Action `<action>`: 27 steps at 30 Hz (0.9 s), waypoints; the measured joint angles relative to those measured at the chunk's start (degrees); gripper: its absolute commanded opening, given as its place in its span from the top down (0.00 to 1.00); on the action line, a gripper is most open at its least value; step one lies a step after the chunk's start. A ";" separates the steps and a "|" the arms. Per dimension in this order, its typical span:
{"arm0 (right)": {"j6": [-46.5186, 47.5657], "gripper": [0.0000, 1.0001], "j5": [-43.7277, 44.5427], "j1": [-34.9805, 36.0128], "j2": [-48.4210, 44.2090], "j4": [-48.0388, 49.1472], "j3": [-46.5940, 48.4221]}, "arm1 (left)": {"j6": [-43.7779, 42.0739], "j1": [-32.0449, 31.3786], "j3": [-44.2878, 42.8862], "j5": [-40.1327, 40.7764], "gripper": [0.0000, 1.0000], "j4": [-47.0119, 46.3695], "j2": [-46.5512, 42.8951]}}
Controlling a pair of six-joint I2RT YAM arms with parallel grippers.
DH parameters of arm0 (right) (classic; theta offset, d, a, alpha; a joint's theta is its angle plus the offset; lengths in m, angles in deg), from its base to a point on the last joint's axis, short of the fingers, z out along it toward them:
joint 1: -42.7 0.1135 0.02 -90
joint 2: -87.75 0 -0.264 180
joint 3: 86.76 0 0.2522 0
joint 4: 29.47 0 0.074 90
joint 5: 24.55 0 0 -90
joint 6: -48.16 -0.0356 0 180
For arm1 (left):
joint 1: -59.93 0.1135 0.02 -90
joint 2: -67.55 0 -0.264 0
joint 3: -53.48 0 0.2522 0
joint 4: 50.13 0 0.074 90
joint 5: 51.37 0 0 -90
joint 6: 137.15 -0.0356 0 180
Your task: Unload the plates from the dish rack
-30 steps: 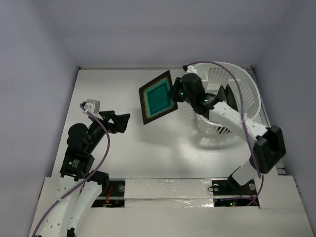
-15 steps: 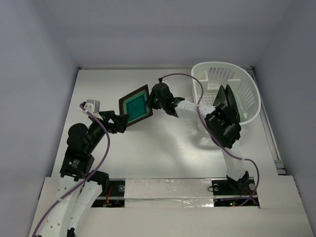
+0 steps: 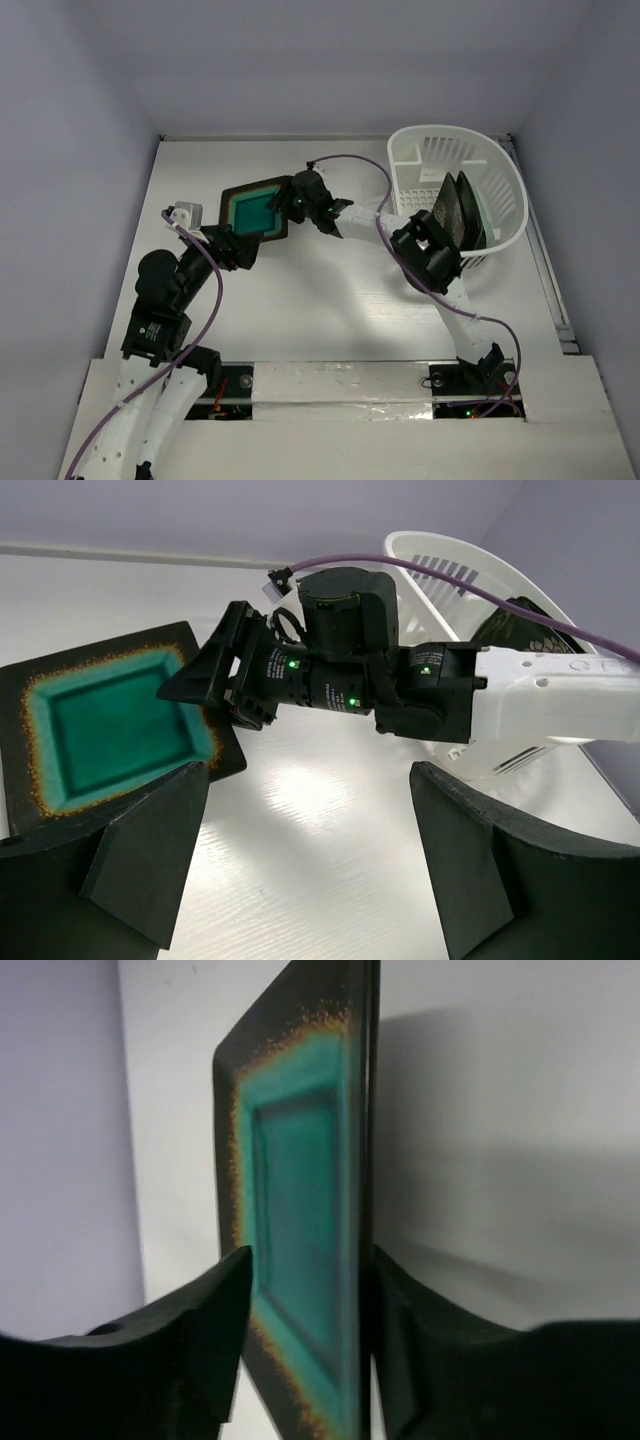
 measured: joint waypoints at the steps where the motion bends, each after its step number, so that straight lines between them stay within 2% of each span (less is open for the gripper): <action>1: -0.48 0.39 -0.31 0.09 0.00 0.35 -0.02 | 0.00 0.00 0.00 0.00 0.21 0.00 0.00; 5: -0.70 0.23 -0.96 0.22 0.00 1.03 -0.28 | 0.00 0.00 0.00 -0.17 0.21 -0.02 0.00; 11: 1.49 0.08 -0.74 0.22 -0.02 -0.66 -1.22 | 0.00 0.00 0.00 -0.39 0.21 -0.07 0.00; 14: 3.85 0.03 0.22 0.24 -0.02 -3.78 -1.09 | 0.00 0.00 0.00 -0.39 0.21 -0.07 0.00; 22: 10.21 0.04 3.28 0.24 -3.74 -9.55 -0.70 | 0.02 0.00 0.00 -0.42 0.21 -0.09 -0.02; 25: 12.55 0.19 4.24 0.26 -6.69 -10.51 -1.01 | 0.00 0.00 0.00 -0.39 0.21 -0.07 -0.02; 26: 13.62 0.55 4.68 0.28 -8.39 -10.73 -1.81 | 0.00 0.00 0.00 -0.39 0.21 -0.07 -0.02; 27: 14.82 0.79 5.07 0.35 -10.45 -10.93 -2.97 | 0.02 0.00 0.00 -0.39 0.22 -0.07 -0.02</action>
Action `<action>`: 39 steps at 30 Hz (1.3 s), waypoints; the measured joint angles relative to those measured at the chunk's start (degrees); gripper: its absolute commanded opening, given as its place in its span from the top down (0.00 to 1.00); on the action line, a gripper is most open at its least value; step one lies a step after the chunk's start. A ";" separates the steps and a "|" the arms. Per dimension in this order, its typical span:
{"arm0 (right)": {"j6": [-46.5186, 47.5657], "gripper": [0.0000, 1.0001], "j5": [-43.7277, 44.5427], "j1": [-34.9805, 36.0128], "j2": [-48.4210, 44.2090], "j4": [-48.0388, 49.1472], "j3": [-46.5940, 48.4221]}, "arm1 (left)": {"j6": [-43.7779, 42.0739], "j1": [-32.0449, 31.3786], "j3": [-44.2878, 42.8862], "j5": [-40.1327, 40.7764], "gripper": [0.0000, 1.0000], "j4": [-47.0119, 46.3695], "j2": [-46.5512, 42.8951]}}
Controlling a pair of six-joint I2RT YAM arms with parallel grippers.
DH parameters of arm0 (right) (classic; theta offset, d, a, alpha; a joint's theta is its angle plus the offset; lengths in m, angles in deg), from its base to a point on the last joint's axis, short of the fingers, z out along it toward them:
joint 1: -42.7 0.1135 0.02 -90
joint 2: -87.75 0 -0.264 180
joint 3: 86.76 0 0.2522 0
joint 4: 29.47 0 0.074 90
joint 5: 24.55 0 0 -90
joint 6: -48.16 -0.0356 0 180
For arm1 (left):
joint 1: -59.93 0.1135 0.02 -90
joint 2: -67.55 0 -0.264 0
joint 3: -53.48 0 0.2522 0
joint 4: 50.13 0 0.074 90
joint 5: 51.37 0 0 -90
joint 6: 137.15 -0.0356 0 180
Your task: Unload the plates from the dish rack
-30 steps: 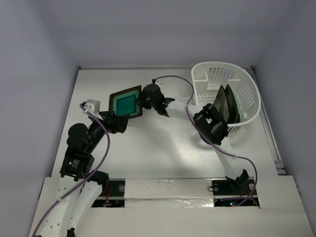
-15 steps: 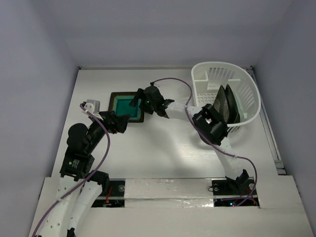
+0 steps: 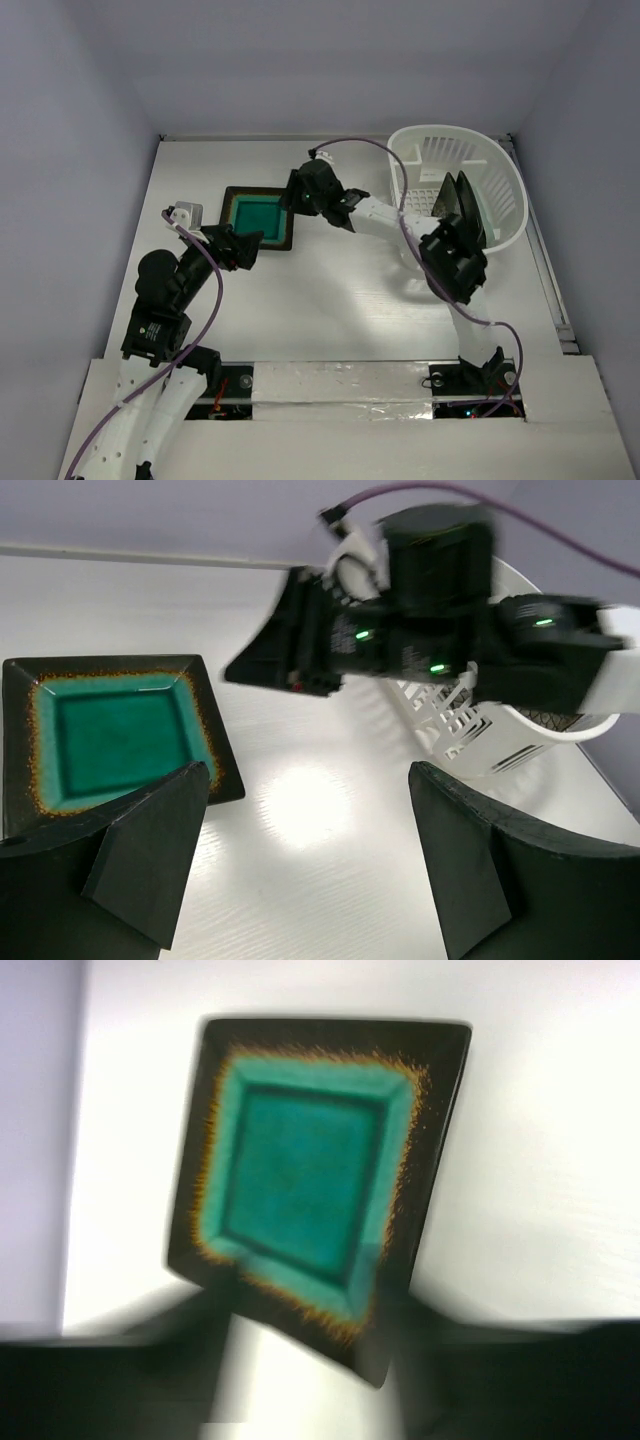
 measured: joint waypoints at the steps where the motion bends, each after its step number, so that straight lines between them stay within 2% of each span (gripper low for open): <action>1: 0.94 0.95 0.57 0.04 -2.60 -0.20 -1.57 | 0.00 0.00 0.00 0.00 0.24 0.00 0.00; 2: 2.25 1.00 1.03 0.11 -5.18 -0.11 -3.15 | 0.00 0.00 0.00 0.00 0.27 0.00 0.00; 5: 6.88 1.00 3.08 0.31 -16.20 0.15 -9.44 | 0.09 0.00 0.00 -0.09 0.47 -0.04 0.00; 6: 8.96 1.00 4.42 0.33 -20.37 0.17 -11.67 | 0.20 0.00 0.00 -0.17 0.61 -0.09 0.00; 8: 12.57 1.00 9.07 0.61 -28.63 -0.39 -15.56 | 0.22 0.00 0.00 -0.26 0.73 -0.15 -0.04; 9: 14.25 1.00 11.91 0.63 -32.28 -0.94 -16.90 | 0.20 0.00 0.00 -0.26 0.83 -0.15 -0.11; 12: 18.38 1.00 20.81 -0.22 -42.58 -4.42 -20.31 | 0.20 0.00 0.00 -0.26 0.95 -0.17 -0.13; 15: 20.63 1.00 27.50 -4.20 -50.21 -8.72 -23.43 | 0.20 0.00 0.00 -0.24 0.96 -0.17 -0.17; 16: 21.14 0.96 29.18 -5.79 -52.11 -10.03 -24.41 | 0.20 0.00 0.00 -0.22 0.95 -0.17 -0.20; 17: 21.49 0.86 30.80 -7.80 -53.70 -11.58 -25.57 | 0.20 0.00 0.00 -0.22 0.93 -0.17 -0.24; 19: 22.23 0.73 33.27 -11.63 -55.67 -15.21 -27.12 | 0.09 0.00 0.00 -0.20 0.80 -0.15 -0.42; 20: 22.73 0.62 33.92 -13.29 -56.08 -16.96 -27.52 | 0.17 0.00 0.00 -0.20 0.77 -0.15 -0.52; 21: 22.97 0.58 34.32 -14.86 -56.22 -18.58 -27.82 | 0.22 0.00 0.00 -0.20 0.70 -0.17 -0.55; 23: 23.96 0.52 34.32 -17.70 -56.02 -21.79 -27.98 | 0.28 0.00 0.00 -0.22 0.64 -0.15 -0.57; 24: 24.15 0.51 34.23 -18.82 -55.80 -22.93 -28.00 | 0.31 0.00 0.00 -0.20 0.59 -0.13 -0.57; 27: 24.72 0.47 33.16 -21.70 -55.01 -25.51 -28.00 | 0.31 0.00 0.00 -0.24 0.57 -0.15 -0.57; 39: 25.70 0.49 30.18 -24.26 -49.16 -28.87 -28.02 | 0.33 0.00 0.00 -0.24 0.56 -0.15 -0.52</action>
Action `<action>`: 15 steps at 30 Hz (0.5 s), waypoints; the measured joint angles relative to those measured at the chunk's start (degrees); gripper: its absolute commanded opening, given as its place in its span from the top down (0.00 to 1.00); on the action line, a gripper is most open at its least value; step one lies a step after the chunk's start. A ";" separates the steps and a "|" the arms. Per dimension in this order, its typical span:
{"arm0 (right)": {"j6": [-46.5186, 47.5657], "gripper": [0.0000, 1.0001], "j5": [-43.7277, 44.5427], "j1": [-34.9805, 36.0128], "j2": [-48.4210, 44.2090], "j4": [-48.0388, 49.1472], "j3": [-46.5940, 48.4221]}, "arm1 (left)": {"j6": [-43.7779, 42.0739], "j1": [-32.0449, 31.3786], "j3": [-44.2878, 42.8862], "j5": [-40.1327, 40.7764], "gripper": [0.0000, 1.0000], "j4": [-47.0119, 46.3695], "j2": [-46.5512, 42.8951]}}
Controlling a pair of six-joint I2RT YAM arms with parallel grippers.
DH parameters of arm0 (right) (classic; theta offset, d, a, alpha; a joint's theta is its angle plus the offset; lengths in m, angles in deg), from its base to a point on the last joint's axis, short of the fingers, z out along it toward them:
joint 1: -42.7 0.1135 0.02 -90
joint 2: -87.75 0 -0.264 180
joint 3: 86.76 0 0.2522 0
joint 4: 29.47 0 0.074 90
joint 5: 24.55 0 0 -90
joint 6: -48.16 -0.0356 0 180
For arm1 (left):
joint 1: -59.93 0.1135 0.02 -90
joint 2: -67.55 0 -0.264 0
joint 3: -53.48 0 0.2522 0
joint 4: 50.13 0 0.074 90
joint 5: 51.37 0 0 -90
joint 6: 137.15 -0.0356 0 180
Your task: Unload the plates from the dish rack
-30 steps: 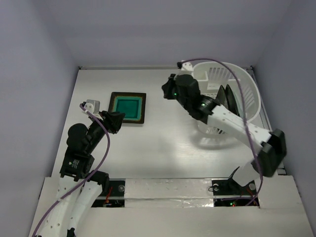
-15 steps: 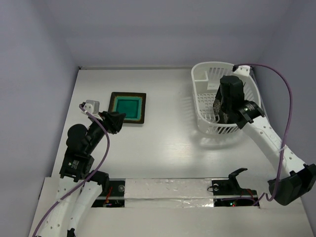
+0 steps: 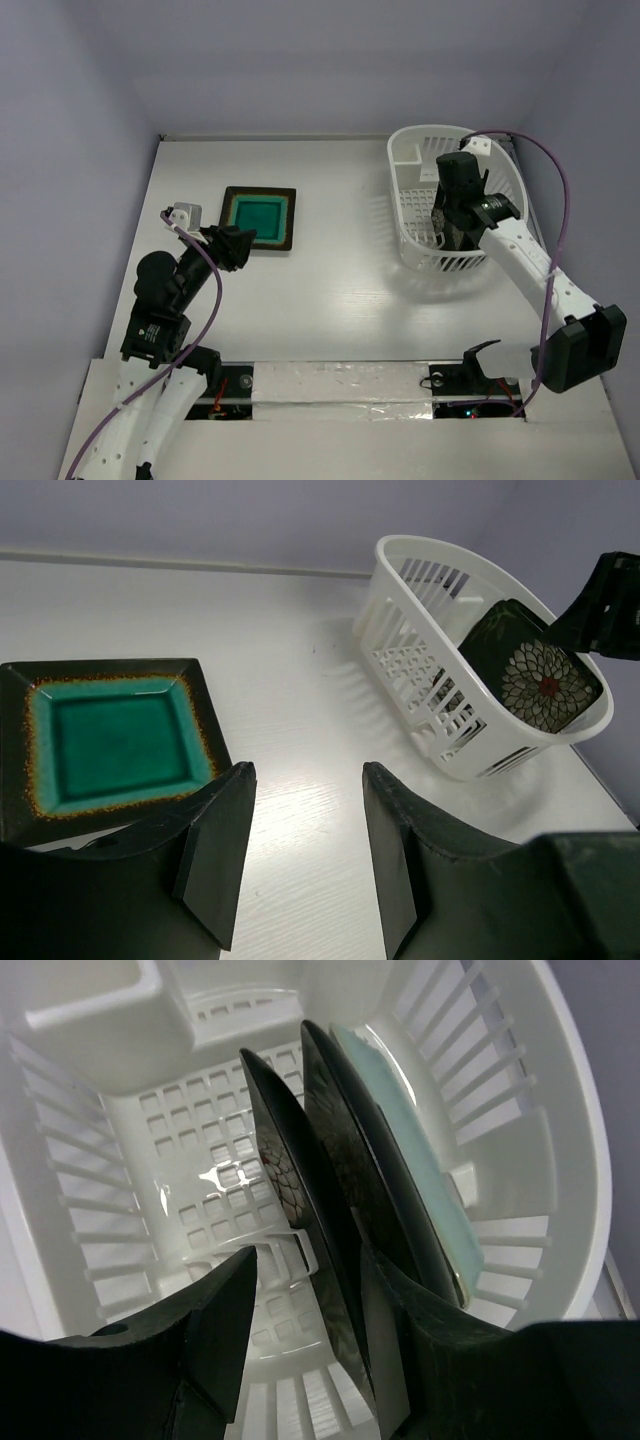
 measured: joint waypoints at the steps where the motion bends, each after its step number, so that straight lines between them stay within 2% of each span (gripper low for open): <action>1: 0.00 0.49 -0.22 0.00 0.79 -0.15 -0.04 | 0.00 0.00 0.00 0.00 0.56 0.00 -0.02; 12: -0.26 0.48 0.76 -1.36 3.91 -2.82 -0.96 | -0.02 0.00 0.00 0.00 0.55 0.07 -0.74; 15: -0.24 0.52 0.70 -1.49 4.96 -2.89 -0.96 | -0.02 0.00 0.00 0.02 0.55 0.07 -1.27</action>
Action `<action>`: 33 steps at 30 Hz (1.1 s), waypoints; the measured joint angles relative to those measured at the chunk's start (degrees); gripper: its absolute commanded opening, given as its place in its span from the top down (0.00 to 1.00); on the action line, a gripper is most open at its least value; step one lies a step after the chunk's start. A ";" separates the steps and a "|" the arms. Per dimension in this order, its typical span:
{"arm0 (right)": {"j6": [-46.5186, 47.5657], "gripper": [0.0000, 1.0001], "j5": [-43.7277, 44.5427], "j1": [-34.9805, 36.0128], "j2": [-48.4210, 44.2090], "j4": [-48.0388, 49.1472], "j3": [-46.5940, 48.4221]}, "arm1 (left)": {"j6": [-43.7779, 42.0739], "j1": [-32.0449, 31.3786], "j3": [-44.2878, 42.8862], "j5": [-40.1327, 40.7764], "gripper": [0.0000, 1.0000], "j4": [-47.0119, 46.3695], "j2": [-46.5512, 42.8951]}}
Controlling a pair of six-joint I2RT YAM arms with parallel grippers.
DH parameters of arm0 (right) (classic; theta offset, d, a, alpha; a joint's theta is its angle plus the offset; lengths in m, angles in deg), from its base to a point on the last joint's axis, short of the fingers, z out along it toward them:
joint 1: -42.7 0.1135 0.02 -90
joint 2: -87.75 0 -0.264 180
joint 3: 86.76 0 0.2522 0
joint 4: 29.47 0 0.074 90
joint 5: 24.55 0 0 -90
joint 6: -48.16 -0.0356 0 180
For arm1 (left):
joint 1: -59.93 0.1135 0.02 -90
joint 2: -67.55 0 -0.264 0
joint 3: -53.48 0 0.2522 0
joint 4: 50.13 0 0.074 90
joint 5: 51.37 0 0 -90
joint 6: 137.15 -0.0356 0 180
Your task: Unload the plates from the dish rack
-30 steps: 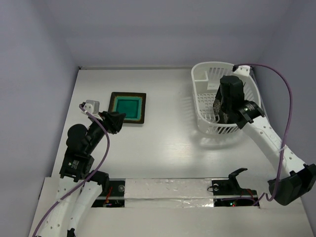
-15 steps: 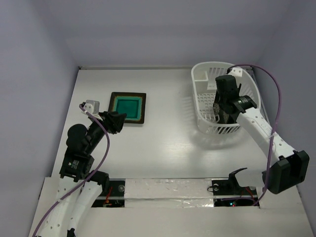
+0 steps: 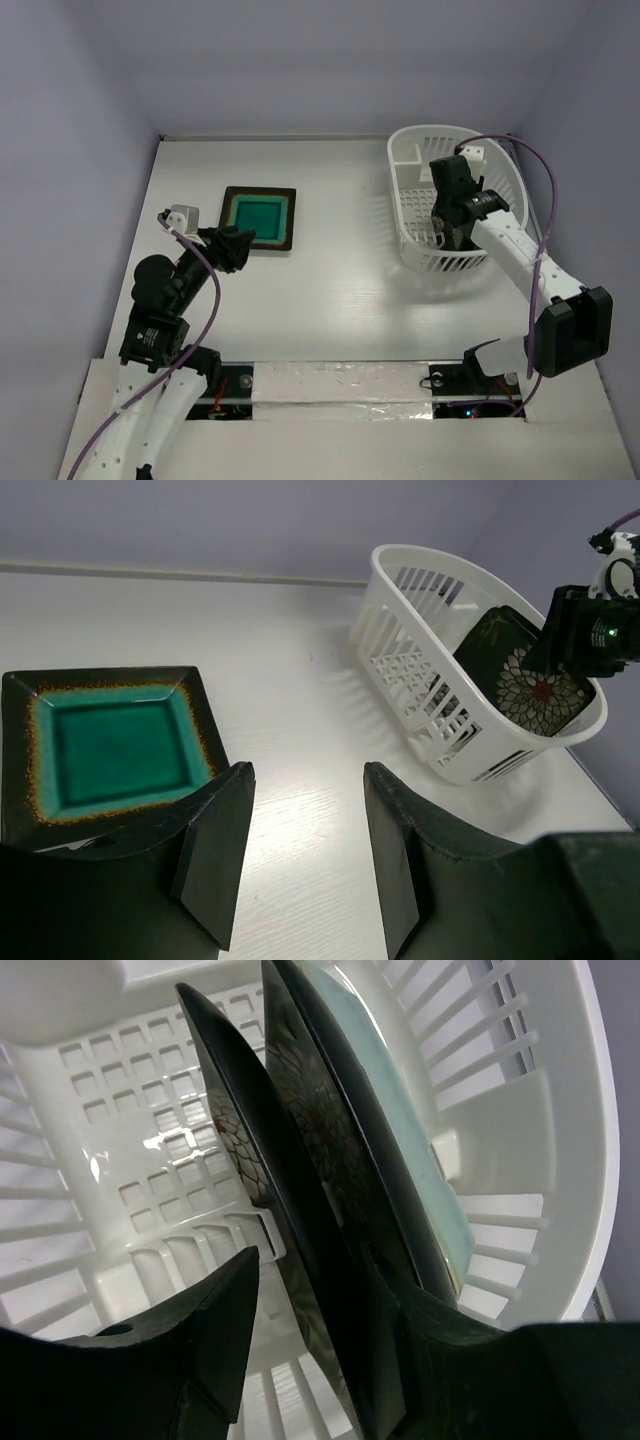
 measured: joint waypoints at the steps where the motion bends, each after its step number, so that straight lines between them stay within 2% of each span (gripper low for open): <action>1: 0.02 0.54 0.04 0.00 0.48 0.00 0.00 | 0.00 0.00 0.00 0.02 0.55 -0.02 -0.11; 3: 0.02 0.63 0.13 0.00 1.44 -0.02 0.00 | 0.00 -0.02 0.00 0.02 0.55 -0.02 -0.20; 10: 1.99 0.77 1.62 0.00 2.69 -0.76 0.07 | 0.00 -0.02 0.00 0.07 0.55 0.07 -0.24; 17: 3.91 1.00 2.01 0.00 2.93 -3.15 1.25 | 0.00 -0.31 0.00 0.26 0.55 0.15 -0.59; 26: 7.50 1.00 2.05 0.00 3.78 -7.89 4.39 | 0.00 -0.31 0.00 0.26 0.55 0.20 -0.61; 33: 10.12 1.00 2.47 0.94 3.17 -8.07 4.55 | 0.00 -0.31 0.00 0.26 0.55 0.20 -0.61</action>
